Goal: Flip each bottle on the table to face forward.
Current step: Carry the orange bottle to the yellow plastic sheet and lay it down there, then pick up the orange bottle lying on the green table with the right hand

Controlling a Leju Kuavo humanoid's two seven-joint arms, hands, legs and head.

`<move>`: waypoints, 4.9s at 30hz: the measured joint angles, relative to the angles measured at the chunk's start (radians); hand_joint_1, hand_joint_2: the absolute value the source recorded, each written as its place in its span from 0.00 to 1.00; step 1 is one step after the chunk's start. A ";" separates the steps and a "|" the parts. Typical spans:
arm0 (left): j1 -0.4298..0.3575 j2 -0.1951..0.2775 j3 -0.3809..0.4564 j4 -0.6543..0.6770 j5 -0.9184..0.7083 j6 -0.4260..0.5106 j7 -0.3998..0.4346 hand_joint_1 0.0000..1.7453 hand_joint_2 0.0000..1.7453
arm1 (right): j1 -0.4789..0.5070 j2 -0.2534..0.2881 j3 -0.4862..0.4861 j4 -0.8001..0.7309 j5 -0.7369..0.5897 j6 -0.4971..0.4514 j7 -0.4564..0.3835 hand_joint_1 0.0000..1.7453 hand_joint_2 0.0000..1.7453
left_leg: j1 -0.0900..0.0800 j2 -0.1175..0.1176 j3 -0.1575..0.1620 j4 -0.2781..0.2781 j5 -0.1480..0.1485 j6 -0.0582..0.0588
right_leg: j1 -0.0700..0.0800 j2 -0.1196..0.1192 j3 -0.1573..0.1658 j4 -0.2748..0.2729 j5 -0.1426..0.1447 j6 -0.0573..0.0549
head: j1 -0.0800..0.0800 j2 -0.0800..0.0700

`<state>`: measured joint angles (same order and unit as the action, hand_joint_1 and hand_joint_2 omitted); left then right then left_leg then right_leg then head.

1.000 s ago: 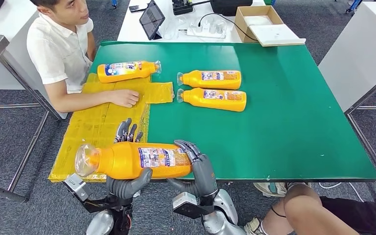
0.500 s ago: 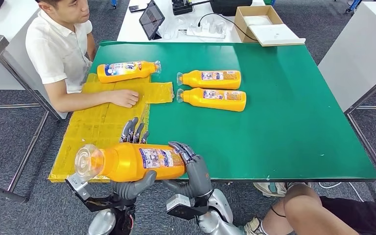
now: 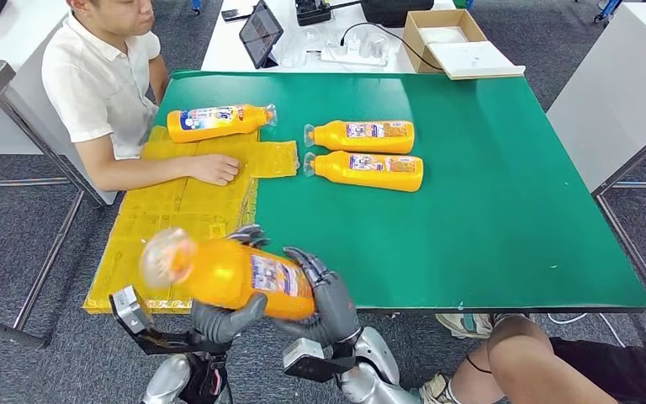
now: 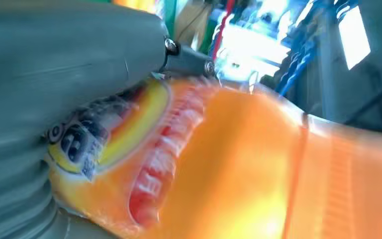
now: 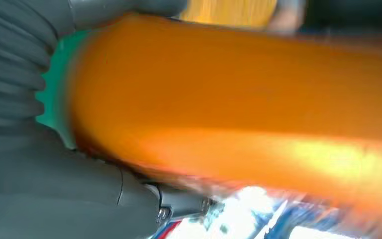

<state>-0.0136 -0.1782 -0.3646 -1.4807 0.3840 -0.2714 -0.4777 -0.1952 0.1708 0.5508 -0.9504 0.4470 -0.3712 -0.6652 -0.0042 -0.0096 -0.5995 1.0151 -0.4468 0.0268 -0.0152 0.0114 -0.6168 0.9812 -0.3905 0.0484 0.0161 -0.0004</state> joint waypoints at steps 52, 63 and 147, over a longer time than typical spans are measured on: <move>-0.171 0.052 0.171 0.151 -1.283 0.786 0.204 1.00 1.00 | 0.228 -0.036 -0.284 -0.358 -0.018 -0.175 0.019 0.00 0.00 | 0.000 0.001 0.000 0.000 0.001 0.000 | 0.000 0.000 -0.001 0.000 0.001 0.000 | 0.000 0.000; -0.221 0.065 0.155 0.248 -1.295 0.785 0.213 1.00 1.00 | 0.228 -0.029 -0.294 -0.361 -0.019 -0.174 0.020 0.00 0.00 | 0.000 0.001 -0.001 0.000 0.000 0.000 | 0.000 0.000 -0.001 0.000 0.000 0.000 | 0.000 0.000; 0.037 -0.067 0.175 -0.197 -0.145 0.359 -0.140 0.00 1.00 | 0.210 -0.118 -0.326 -0.280 0.302 -0.241 0.162 0.00 1.00 | -0.001 -0.006 -0.007 0.000 0.004 0.001 | -0.001 -0.005 -0.005 -0.001 0.001 0.003 | 0.000 0.000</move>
<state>0.0232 -0.2451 -0.1898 -1.6781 0.2393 0.0872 -0.6173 0.0152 0.0532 0.2244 -1.2300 0.7494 -0.6118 -0.5032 -0.0053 -0.0156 -0.6062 1.0151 -0.4431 0.0275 -0.0166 0.0064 -0.6215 0.9800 -0.3893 0.0511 0.0156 -0.0004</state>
